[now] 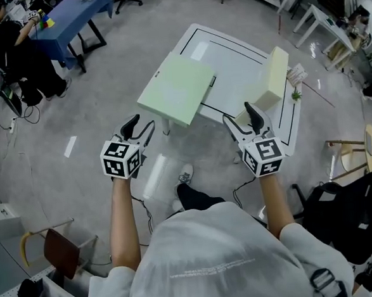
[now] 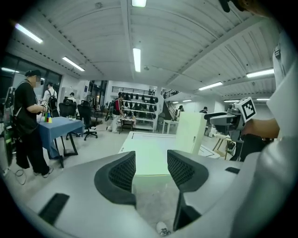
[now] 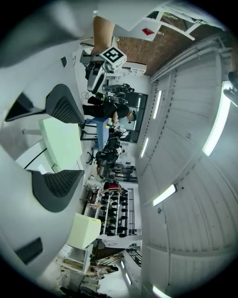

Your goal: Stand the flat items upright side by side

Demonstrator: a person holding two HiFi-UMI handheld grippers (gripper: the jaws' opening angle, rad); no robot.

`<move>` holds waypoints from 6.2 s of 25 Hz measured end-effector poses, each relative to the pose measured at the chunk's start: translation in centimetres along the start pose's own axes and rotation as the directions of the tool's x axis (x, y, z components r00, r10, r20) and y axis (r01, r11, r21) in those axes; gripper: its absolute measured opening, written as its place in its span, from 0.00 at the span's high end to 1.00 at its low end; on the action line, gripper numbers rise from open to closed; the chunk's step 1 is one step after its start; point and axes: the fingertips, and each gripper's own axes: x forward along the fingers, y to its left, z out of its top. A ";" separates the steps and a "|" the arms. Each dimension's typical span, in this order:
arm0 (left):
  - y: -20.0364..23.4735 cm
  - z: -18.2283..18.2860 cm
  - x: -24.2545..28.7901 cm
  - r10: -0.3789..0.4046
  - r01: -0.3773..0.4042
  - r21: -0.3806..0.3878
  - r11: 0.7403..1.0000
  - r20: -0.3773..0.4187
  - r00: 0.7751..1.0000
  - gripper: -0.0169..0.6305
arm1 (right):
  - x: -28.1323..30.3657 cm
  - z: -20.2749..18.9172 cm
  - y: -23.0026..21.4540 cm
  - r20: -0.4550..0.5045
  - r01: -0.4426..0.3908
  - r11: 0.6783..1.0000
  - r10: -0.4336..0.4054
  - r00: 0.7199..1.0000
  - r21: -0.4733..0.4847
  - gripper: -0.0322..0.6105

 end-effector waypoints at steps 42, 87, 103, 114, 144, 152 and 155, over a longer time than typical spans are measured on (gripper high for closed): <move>15.7 -6.1 29.8 -0.610 0.548 -0.279 0.789 -0.465 0.641 0.48 | 22.9 -19.5 -0.5 -0.367 0.235 0.662 0.065 0.928 0.712 0.32; 9.1 -1.9 30.3 -0.752 0.697 -0.301 0.651 -0.375 0.542 0.48 | 17.6 -17.1 8.7 -0.246 0.092 0.621 0.166 0.955 0.778 0.33; 3.2 4.9 32.8 -0.836 0.807 -0.228 0.544 -0.235 0.497 0.48 | 15.1 -14.8 4.0 -0.314 0.264 0.792 -0.096 0.944 0.550 0.33; -1.2 8.8 34.2 -0.872 0.877 -0.054 0.478 -0.153 0.466 0.48 | 14.8 -17.4 0.5 -0.433 0.489 0.824 -0.344 0.833 0.286 0.32; -4.2 1.7 37.7 -0.731 0.904 0.307 0.298 -0.535 0.423 0.51 | 13.4 -20.3 -2.4 -0.527 0.635 0.773 -0.529 0.665 0.024 0.43; -6.6 1.2 39.3 -0.739 0.914 0.289 0.284 -0.542 0.401 0.51 | 12.4 -20.3 -3.3 -0.519 0.665 0.745 -0.548 0.656 0.055 0.47; -7.8 1.5 40.2 -0.727 0.912 0.306 0.275 -0.555 0.405 0.51 | 12.2 -20.3 -3.8 -0.521 0.682 0.729 -0.559 0.644 0.060 0.47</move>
